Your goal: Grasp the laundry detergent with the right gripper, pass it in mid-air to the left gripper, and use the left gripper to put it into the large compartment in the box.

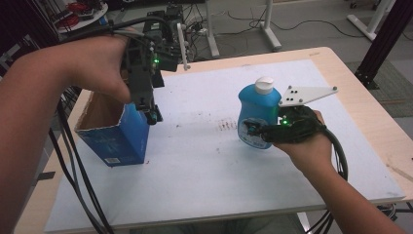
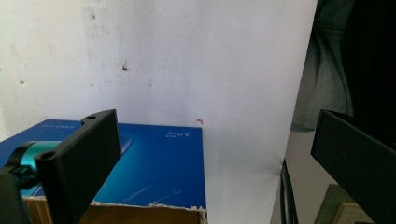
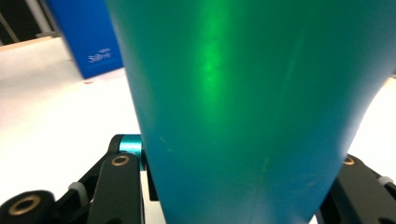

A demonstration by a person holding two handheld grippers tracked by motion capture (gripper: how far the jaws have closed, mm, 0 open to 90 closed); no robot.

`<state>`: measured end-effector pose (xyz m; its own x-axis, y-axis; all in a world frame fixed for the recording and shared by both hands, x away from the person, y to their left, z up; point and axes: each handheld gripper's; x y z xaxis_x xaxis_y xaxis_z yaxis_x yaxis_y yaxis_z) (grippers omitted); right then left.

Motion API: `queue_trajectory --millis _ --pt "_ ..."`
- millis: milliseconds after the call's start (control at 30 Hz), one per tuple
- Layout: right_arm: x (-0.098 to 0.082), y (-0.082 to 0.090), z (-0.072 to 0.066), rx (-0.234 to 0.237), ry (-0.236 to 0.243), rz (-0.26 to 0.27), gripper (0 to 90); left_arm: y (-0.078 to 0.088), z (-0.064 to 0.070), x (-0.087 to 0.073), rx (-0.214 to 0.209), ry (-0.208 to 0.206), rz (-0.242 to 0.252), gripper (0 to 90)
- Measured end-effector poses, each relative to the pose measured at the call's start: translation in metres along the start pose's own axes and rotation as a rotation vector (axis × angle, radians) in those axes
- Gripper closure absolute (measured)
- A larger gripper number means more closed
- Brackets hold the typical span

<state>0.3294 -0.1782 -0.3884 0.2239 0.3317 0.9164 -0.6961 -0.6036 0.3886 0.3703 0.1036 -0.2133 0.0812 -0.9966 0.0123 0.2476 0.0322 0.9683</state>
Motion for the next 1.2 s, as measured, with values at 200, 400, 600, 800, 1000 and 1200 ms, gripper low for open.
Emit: queue_trajectory --millis 200,400,600,800,1000,1200 --pt "0.016 0.0 -0.006 0.095 0.069 0.005 46.9 0.0 0.003 0.006 -0.002 -0.013 -0.002 1.6" --pt "0.025 -0.004 -0.01 0.186 0.097 0.003 46.8 0.0 0.006 0.012 -0.002 -0.026 0.003 1.6" --pt "0.035 -0.012 -0.018 0.271 0.124 0.003 46.8 -0.001 0.009 0.02 -0.005 -0.04 0.002 1.6" --pt "0.041 -0.023 -0.027 0.339 0.142 0.003 46.7 -0.003 0.014 0.029 -0.007 -0.064 0.003 1.6" --pt "0.046 -0.031 -0.036 0.395 0.146 0.022 46.7 -0.003 0.019 0.035 -0.005 -0.077 0.002 1.6" --pt "0.052 -0.039 -0.049 0.438 0.166 0.029 46.6 -0.005 0.021 0.039 -0.004 -0.078 0.001 1.6"
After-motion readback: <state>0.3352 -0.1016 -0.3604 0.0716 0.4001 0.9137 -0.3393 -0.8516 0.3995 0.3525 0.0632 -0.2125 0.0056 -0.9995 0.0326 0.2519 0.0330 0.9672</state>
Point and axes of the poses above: each handheld gripper's, and its own axes: y roughly backward along the jaws, x roughly out of its top, z roughly to its right, and after that the axes turned 13 degrees about -x, right-handed
